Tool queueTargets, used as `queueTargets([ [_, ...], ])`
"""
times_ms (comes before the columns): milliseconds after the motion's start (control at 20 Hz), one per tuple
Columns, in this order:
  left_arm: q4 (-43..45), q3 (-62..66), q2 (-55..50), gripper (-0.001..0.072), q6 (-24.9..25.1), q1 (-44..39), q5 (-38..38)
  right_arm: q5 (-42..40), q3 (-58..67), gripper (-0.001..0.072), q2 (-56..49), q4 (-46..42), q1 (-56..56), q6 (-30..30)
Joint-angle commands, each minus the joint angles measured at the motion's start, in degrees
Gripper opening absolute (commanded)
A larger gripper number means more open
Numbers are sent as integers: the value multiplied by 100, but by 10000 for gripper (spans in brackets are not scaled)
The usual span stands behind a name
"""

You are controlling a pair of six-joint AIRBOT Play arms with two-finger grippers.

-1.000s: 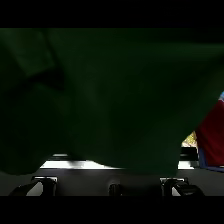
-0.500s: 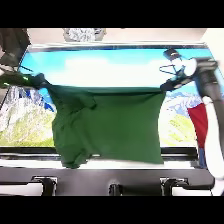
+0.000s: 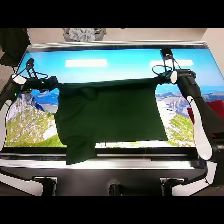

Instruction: Fold the shirts.

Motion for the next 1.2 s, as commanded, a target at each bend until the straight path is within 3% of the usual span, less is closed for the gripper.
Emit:
queueTargets([
  [0, 643, 42, 190, 29, -197, -4, -1287, 1233, -7, 43, 66, -129, -2, -319],
  [100, 1115, -114, 160, 30, -640, -59, -2321, 2363, -9, 43, -70, -125, 2, -710],
  [250, 1187, -612, 160, 29, -636, -162, -2850, 3407, -9, 44, -289, -120, 2, -1095],
  [550, 1154, -1043, 118, 34, -839, -234, -2874, 3692, -157, 47, -363, 170, 2, -1137],
  [600, 1117, -1023, 125, 108, -846, -221, -2881, 3635, -157, 119, -363, 221, 2, -1091],
  [650, 1062, -942, 136, 327, -848, -170, -2949, 3672, -98, 332, -334, 227, -2, -1054],
  [700, 1003, -824, 168, 466, -848, -94, -3069, 3834, -7, 402, -273, 195, -13, -1154],
  [750, 964, -688, 240, 469, -826, 20, -3226, 4017, 85, 452, -170, 201, -87, -1386],
  [950, 966, -999, 916, 464, -702, 540, -3703, 5235, 177, 457, 262, 863, -1156, -1537],
  [1150, 748, -3453, 2085, 463, -358, 599, -3246, 5853, 31, 458, 262, 1080, -1731, -1631],
])
